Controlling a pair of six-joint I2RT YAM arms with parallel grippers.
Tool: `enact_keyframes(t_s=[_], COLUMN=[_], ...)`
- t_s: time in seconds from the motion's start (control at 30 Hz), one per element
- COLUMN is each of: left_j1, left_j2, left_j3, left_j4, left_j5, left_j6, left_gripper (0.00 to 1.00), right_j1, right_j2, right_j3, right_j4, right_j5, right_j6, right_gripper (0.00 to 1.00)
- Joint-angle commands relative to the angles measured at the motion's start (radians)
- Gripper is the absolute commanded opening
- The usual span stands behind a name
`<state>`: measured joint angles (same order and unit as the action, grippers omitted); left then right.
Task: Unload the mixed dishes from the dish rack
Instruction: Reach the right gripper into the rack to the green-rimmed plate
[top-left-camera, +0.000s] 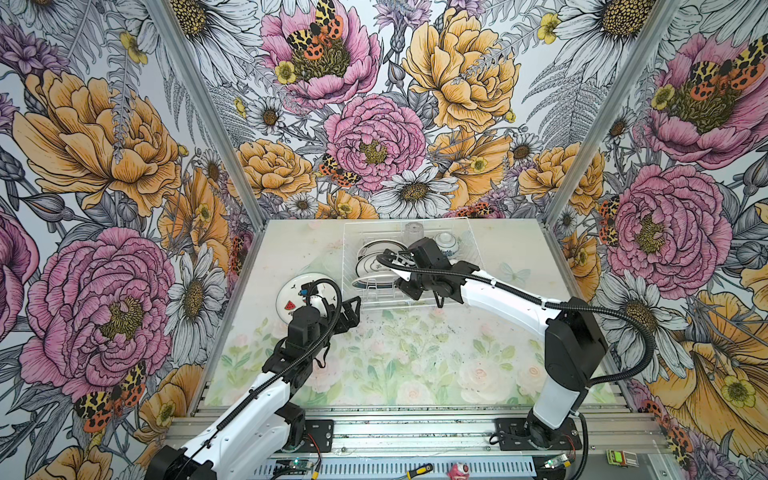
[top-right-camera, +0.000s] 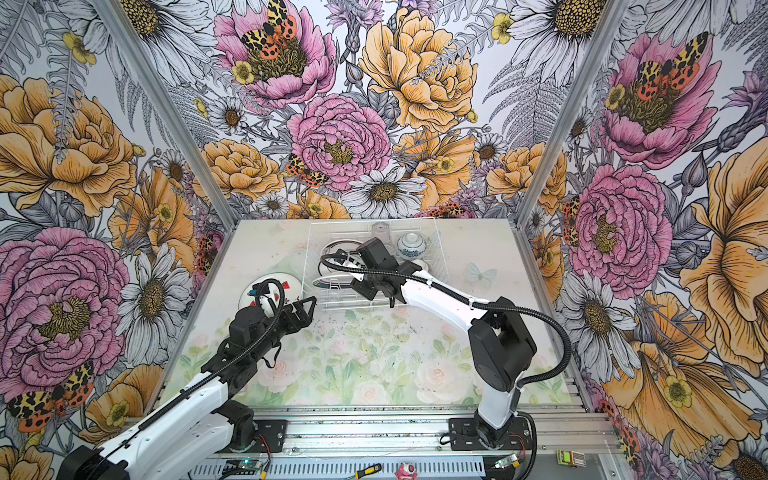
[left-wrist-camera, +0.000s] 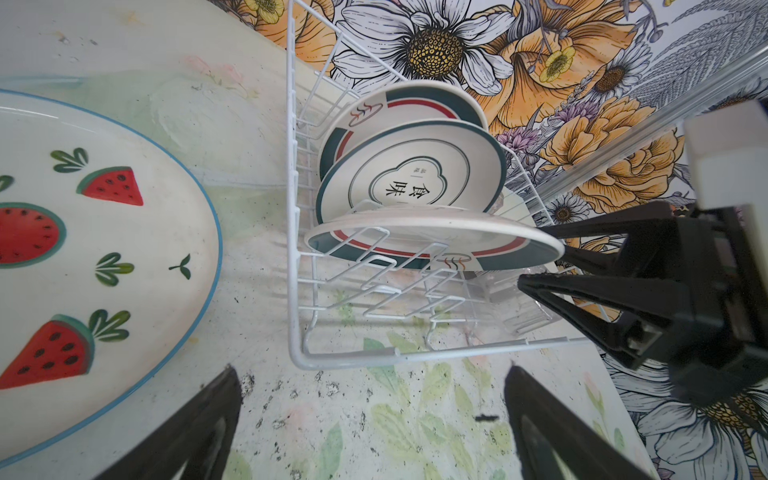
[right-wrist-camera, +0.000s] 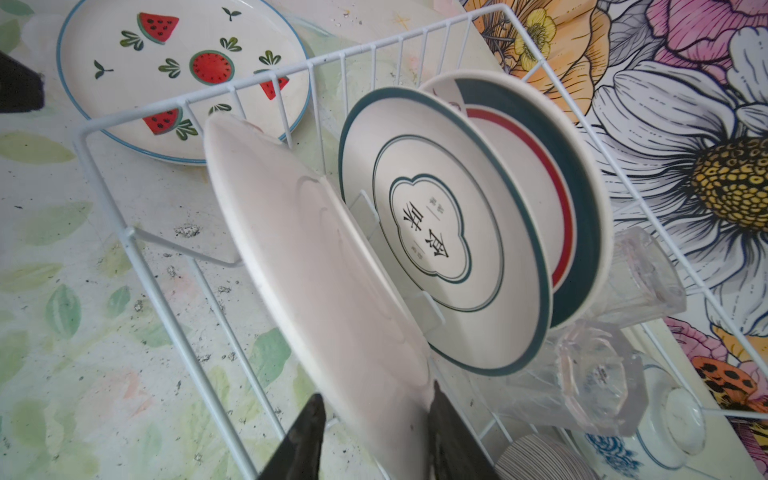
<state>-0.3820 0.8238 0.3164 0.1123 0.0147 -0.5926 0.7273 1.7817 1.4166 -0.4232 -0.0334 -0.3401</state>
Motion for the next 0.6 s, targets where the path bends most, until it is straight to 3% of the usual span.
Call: enact_keyframes(t_s=[0.0, 0.13, 0.27, 0.47, 0.57], left_j1=[0.006, 0.005, 0.005, 0.003, 0.003], left_j2=[0.009, 0.017, 0.021, 0.029, 0.026], left_j3=[0.009, 0.009, 0.005, 0.001, -0.001], left_j4=[0.037, 0.041, 0.046, 0.047, 0.049], left_j5=[-0.021, -0.019, -0.023, -0.018, -0.018], left_j6=[0.005, 0.005, 0.007, 0.006, 0.004], left_gripper=[0.99, 0.99, 0.99, 0.99, 0.99], right_j1=[0.011, 0.015, 0.023, 0.042, 0.044], right_j2=[0.041, 0.058, 0.058, 0.032, 0.011], right_j3=[0.037, 0.050, 0.051, 0.035, 0.027], right_j4=[-0.038, -0.044, -0.046, -0.046, -0.046], right_j5=[-0.003, 0.012, 0.058, 0.189, 0.242], right_j6=[-0.023, -0.029, -0.028, -0.067, -0.088], right_gripper=[0.39, 0.22, 0.13, 0.00, 0.00])
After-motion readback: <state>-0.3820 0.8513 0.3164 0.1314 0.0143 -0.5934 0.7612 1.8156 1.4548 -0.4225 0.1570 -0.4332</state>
